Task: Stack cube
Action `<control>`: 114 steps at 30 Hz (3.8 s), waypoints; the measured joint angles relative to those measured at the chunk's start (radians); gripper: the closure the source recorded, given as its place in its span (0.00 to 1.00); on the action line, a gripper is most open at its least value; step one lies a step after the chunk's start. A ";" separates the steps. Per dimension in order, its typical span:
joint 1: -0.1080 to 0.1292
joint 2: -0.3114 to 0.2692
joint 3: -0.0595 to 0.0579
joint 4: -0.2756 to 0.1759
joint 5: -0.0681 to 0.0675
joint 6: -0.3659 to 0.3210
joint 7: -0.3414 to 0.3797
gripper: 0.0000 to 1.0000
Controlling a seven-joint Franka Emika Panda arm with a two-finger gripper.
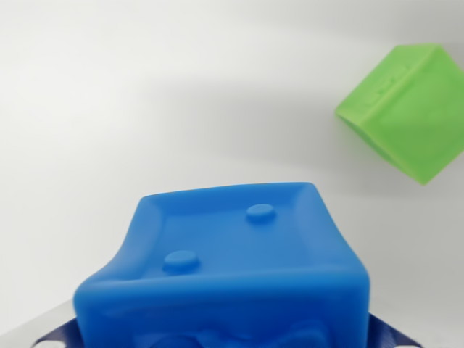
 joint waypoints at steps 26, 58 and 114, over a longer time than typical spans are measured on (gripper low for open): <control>-0.016 0.046 -0.030 0.069 0.021 -0.025 0.130 1.00; -0.041 0.106 -0.057 0.162 0.045 -0.061 0.288 1.00; -0.083 0.273 -0.069 0.277 0.086 -0.021 0.462 1.00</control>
